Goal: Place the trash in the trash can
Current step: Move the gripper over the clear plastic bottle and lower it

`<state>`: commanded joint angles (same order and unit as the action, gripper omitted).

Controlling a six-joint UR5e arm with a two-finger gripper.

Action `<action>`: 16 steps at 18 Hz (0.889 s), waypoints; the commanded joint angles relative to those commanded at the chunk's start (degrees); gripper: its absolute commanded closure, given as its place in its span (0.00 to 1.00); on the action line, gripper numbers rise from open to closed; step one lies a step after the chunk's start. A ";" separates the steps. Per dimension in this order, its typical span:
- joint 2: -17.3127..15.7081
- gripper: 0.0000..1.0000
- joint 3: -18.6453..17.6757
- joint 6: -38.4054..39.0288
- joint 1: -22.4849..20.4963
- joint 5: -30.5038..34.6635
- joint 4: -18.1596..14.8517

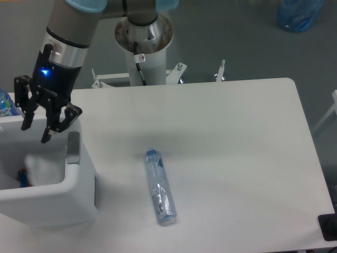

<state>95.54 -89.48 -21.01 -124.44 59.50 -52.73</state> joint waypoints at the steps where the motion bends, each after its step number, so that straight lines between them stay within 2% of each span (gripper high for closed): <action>1: -0.09 0.00 0.09 0.36 -1.40 0.00 0.00; 9: 0.35 0.00 0.53 1.06 -15.20 2.98 0.00; 12: 1.75 0.00 0.79 0.10 -18.28 6.14 0.09; 16: 6.32 0.00 2.55 -3.85 -19.26 11.58 0.00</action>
<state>101.85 -86.93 -24.87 -143.70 71.09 -52.73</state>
